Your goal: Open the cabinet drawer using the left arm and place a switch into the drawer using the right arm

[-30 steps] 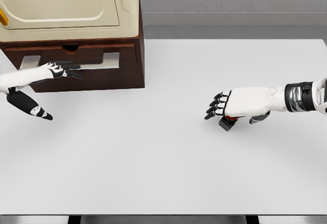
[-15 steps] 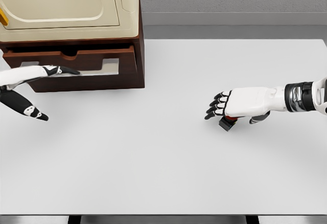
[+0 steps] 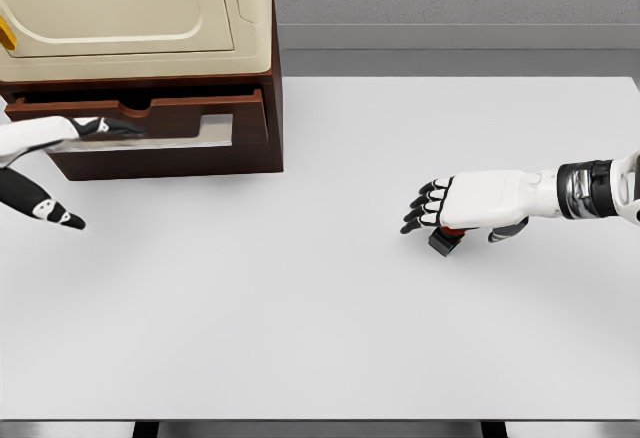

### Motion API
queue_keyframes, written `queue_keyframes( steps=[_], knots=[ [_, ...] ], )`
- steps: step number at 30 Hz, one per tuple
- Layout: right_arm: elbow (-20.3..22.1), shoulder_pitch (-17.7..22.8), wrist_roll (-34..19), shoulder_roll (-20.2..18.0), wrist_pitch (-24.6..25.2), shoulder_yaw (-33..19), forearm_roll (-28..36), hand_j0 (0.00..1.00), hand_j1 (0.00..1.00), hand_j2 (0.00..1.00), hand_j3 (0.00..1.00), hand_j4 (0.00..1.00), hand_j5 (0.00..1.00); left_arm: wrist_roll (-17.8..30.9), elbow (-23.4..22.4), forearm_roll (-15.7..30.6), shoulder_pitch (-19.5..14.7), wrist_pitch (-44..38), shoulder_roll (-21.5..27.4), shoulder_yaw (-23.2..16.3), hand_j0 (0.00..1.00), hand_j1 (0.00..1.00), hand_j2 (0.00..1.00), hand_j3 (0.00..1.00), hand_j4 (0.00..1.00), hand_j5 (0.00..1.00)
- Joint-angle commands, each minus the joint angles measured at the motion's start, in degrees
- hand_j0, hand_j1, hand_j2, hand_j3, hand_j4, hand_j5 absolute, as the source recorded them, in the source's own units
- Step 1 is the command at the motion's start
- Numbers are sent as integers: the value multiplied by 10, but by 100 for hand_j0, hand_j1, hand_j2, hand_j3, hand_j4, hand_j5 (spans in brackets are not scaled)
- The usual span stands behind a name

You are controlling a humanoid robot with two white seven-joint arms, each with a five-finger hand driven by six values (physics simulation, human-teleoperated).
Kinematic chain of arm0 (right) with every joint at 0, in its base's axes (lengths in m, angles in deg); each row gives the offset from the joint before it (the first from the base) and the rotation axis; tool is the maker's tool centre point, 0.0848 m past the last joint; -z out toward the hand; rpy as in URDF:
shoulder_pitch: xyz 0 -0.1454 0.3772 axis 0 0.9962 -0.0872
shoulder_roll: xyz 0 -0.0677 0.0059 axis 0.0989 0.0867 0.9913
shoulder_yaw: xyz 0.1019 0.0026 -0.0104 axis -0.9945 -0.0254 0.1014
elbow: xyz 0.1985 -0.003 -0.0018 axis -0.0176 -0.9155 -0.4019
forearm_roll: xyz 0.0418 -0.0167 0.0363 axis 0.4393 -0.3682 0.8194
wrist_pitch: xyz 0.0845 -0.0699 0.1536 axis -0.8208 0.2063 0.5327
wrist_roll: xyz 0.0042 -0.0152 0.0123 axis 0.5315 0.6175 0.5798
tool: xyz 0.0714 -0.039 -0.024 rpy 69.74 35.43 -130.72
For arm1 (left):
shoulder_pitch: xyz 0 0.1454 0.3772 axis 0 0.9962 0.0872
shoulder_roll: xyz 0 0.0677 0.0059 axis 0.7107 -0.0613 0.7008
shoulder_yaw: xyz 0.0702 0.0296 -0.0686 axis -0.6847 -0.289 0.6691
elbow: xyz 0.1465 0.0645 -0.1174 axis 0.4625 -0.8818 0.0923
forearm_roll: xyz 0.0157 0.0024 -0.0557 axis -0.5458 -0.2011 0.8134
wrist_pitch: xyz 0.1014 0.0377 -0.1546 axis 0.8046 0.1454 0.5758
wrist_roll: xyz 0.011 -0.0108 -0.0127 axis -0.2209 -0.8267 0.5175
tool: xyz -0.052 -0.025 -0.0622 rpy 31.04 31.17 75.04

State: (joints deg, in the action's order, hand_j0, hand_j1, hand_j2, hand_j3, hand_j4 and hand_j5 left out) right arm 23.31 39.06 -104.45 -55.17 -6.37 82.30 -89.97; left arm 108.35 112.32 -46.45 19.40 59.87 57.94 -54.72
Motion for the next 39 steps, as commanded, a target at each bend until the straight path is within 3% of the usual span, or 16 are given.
queue_keyframes(
  steps=[1,11,23,39],
  knots=[
    [0,-1,0,0,1,0,2,100,100,100,100,100,100,0,-3,8,0,-1,1,6,100,100,100,100,100,100],
    [0,-1,0,0,1,0,2,100,100,100,100,100,100,0,-37,-2,3,6,-13,0,100,100,100,100,100,100],
    [1,-2,0,0,1,0,2,100,100,100,100,100,100,0,-30,-12,9,21,-15,-12,100,100,100,100,100,100],
    [2,-2,0,0,1,0,2,100,100,100,100,100,100,0,-1,10,9,87,31,-41,100,100,100,100,100,100]
  ],
)
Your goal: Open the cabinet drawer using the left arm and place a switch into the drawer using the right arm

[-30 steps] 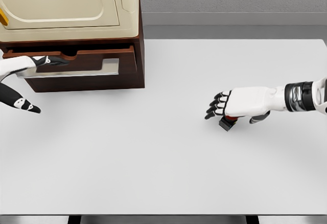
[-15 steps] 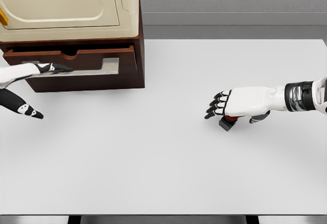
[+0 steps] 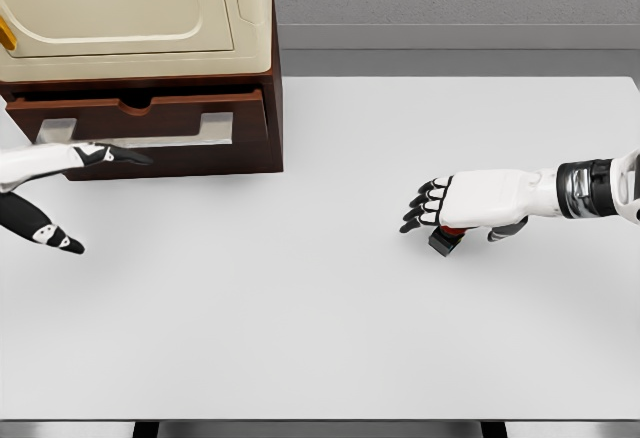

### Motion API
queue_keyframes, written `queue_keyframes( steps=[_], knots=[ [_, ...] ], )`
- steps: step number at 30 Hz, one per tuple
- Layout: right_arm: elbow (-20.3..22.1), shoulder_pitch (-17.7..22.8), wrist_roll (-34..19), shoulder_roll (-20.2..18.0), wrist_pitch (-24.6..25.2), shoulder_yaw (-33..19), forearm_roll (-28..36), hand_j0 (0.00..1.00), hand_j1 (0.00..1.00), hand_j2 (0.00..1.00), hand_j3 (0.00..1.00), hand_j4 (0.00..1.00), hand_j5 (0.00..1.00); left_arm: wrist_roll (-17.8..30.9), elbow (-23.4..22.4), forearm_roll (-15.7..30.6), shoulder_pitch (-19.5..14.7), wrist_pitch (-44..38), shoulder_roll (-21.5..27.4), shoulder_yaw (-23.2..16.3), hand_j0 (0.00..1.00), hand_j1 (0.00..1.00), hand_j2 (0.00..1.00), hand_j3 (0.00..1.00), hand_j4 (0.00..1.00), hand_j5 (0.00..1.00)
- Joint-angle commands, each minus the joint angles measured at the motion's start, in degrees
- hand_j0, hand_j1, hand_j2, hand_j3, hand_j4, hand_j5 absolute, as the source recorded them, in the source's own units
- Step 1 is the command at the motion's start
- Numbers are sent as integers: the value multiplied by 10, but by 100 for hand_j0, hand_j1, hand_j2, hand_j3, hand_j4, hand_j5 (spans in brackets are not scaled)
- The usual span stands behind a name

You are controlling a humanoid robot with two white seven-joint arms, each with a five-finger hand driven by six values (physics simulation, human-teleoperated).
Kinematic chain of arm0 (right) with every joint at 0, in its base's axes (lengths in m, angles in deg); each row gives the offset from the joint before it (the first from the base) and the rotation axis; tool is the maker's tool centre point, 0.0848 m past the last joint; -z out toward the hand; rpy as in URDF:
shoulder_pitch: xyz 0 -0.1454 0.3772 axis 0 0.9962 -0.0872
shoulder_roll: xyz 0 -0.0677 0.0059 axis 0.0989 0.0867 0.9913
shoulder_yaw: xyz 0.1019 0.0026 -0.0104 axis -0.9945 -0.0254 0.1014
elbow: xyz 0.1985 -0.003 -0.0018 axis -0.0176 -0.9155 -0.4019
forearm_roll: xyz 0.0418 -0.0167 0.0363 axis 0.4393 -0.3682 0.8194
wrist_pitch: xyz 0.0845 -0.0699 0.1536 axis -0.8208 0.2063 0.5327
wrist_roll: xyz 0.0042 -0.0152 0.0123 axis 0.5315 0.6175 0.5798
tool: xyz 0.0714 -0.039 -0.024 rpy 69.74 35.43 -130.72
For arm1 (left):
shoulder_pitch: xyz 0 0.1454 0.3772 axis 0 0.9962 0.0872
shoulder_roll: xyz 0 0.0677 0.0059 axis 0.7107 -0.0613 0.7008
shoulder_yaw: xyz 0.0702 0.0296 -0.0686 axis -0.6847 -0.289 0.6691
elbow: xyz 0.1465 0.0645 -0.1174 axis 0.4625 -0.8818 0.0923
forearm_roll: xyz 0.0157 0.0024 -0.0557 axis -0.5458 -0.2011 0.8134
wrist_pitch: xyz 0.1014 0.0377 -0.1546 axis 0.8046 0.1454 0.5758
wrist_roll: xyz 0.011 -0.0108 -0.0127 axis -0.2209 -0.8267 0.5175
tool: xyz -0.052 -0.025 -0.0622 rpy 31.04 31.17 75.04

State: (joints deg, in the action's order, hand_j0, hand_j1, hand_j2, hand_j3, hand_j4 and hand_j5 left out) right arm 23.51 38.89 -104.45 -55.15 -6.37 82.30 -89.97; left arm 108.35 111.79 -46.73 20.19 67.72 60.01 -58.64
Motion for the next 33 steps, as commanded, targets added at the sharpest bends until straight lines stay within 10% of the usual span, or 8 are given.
queue_keyframes(
  steps=[1,33],
  knots=[
    [1,0,0,-1,1,0,2,100,100,100,100,100,100,0,4,18,0,14,14,-1,100,100,100,100,100,100],
    [16,-7,0,-6,1,0,2,100,100,100,100,100,100,0,-10,-32,-26,-131,-43,26,100,100,100,100,100,100]
  ],
)
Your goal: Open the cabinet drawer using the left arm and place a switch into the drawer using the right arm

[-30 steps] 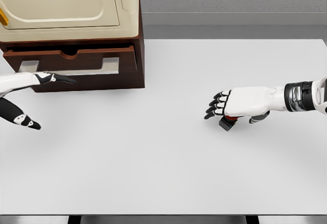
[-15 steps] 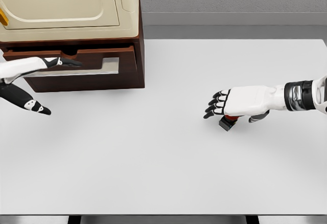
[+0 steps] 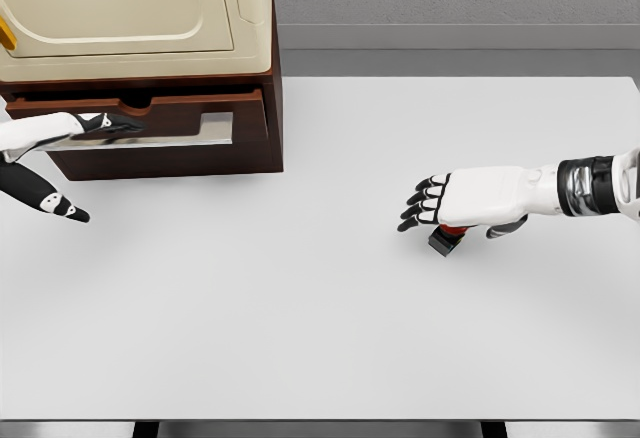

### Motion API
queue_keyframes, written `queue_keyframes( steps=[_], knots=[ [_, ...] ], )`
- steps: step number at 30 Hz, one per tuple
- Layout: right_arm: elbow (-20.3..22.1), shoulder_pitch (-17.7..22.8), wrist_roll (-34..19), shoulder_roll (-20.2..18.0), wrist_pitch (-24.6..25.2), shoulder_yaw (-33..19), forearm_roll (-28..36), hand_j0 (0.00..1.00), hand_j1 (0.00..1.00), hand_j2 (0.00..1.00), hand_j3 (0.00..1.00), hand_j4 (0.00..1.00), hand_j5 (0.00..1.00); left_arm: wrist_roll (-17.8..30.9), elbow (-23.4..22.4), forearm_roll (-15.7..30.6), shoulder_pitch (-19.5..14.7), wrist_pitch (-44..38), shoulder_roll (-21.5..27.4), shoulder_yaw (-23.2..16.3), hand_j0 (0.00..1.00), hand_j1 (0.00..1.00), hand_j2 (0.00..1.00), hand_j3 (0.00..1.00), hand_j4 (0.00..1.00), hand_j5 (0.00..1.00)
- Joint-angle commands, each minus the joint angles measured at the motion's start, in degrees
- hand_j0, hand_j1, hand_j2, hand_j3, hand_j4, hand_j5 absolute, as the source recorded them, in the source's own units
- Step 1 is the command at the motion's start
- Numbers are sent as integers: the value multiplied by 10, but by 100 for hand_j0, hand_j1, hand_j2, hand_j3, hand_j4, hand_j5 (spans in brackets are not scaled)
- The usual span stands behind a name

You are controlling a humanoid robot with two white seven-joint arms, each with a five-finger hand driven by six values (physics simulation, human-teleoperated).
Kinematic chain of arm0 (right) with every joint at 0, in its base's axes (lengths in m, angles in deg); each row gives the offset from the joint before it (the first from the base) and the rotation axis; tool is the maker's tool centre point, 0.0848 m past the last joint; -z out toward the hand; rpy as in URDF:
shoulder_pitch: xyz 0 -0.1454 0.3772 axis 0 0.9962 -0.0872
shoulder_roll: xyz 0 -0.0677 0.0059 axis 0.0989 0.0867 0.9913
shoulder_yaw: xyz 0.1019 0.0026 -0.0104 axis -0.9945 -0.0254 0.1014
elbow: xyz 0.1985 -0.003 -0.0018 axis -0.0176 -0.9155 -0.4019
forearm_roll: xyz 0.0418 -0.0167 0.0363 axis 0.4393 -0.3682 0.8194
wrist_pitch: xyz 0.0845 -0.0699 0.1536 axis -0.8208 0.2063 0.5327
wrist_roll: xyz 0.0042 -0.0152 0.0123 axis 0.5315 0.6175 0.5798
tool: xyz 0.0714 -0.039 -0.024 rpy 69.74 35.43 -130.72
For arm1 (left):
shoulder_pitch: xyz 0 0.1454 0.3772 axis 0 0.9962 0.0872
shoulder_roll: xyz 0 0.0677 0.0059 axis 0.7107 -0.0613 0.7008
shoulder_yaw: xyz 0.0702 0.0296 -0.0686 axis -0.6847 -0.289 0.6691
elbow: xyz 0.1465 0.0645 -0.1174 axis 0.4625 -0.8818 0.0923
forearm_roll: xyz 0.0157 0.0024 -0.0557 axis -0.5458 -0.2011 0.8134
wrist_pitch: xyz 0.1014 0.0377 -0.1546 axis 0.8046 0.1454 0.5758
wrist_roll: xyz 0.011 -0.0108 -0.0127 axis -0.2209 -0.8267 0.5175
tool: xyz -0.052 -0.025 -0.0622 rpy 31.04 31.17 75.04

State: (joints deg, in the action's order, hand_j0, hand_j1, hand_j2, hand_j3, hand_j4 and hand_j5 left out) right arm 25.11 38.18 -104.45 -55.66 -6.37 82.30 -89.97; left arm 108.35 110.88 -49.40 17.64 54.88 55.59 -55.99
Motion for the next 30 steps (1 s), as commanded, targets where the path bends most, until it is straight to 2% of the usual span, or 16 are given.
queue_keyframes(
  steps=[1,11,16,25,30],
  knots=[
    [0,0,0,-1,1,0,2,100,100,100,100,100,100,0,-1,-6,0,-3,1,0,100,100,100,100,100,100],
    [0,2,0,-3,1,1,2,100,100,100,100,100,100,0,14,-2,5,-1,10,-10,100,100,100,100,100,100],
    [-1,1,0,-2,1,8,2,100,100,100,100,100,100,0,27,0,8,10,34,-24,100,100,100,100,100,100],
    [-5,0,0,0,1,8,-7,100,100,100,100,100,100,0,27,15,9,118,93,-60,100,100,100,100,100,100],
    [-5,0,0,1,1,10,-7,100,100,100,100,100,100,0,27,16,11,142,103,-70,100,100,100,100,100,100]
  ],
)
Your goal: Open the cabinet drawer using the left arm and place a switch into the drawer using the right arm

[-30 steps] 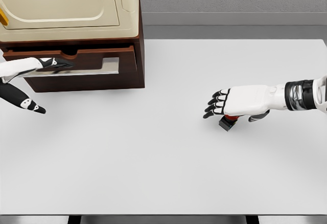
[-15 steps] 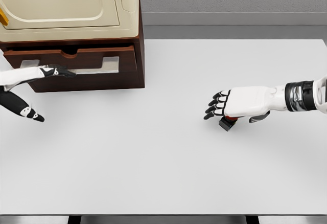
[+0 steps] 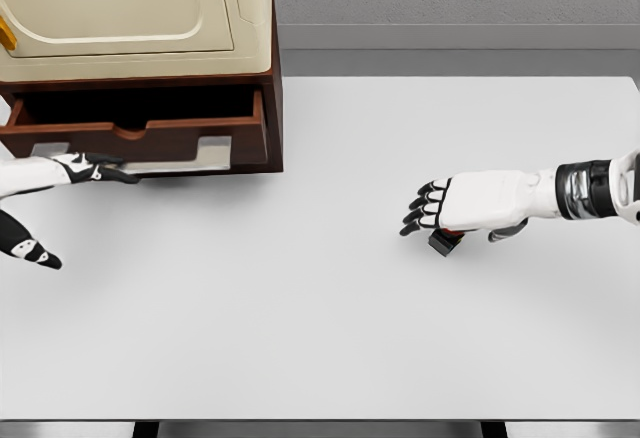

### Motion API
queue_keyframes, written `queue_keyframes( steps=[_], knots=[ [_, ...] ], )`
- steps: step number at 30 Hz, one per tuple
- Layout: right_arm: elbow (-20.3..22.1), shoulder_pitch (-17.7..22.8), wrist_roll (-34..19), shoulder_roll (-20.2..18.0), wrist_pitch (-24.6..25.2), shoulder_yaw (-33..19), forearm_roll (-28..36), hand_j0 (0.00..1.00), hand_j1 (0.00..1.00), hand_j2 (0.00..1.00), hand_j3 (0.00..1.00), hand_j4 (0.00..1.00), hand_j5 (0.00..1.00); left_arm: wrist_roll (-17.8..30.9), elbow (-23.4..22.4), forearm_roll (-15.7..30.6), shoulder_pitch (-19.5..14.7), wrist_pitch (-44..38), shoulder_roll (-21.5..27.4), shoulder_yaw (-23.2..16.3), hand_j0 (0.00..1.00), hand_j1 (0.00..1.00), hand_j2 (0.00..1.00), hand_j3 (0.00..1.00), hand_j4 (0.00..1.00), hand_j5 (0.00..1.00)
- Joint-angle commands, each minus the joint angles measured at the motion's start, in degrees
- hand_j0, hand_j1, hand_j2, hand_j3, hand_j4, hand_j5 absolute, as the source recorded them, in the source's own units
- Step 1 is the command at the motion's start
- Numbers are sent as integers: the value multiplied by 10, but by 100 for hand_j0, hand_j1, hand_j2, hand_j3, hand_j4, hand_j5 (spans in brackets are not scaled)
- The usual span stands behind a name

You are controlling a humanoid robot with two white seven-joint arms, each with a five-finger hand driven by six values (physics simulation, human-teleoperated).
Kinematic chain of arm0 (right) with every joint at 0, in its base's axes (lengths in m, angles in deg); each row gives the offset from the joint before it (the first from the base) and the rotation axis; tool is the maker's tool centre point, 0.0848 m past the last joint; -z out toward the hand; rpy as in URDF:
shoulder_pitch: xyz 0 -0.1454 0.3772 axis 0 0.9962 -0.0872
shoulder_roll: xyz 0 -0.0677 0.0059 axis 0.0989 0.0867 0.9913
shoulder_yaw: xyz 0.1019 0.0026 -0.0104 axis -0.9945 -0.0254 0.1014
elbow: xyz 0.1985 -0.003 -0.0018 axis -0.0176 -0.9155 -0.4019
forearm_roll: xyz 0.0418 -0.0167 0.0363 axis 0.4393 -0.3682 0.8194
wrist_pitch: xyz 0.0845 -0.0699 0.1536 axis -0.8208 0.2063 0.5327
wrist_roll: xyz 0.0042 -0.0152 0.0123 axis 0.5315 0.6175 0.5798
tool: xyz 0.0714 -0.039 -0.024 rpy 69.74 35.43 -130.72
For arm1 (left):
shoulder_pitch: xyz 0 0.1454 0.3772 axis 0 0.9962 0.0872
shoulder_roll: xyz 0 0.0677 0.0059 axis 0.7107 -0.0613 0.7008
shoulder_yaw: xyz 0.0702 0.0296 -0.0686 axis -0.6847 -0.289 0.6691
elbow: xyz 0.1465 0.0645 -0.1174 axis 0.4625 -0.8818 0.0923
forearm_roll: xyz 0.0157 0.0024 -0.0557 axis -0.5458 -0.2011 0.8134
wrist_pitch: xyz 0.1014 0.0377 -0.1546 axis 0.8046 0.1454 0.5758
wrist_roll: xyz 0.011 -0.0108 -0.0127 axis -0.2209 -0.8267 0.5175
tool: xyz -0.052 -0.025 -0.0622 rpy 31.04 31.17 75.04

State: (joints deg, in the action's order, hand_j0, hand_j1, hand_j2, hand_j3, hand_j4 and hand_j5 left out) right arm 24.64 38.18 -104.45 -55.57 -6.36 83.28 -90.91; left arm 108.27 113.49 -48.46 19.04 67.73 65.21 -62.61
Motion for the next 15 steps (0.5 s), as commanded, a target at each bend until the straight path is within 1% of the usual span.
queue_keyframes(
  steps=[1,2,6,15],
  knots=[
    [0,0,0,0,1,3,2,100,100,100,100,100,100,1,1,7,0,26,13,-11,100,100,100,100,100,100],
    [0,0,0,0,1,3,2,100,100,100,100,100,100,1,1,11,0,45,20,-14,100,100,100,100,100,100],
    [0,0,0,0,1,3,2,100,100,100,100,100,100,1,1,15,0,76,39,-27,100,100,100,100,100,100],
    [-1,-3,0,2,1,2,2,100,100,100,100,100,100,1,1,31,0,120,70,-46,100,100,100,100,100,100]
  ],
)
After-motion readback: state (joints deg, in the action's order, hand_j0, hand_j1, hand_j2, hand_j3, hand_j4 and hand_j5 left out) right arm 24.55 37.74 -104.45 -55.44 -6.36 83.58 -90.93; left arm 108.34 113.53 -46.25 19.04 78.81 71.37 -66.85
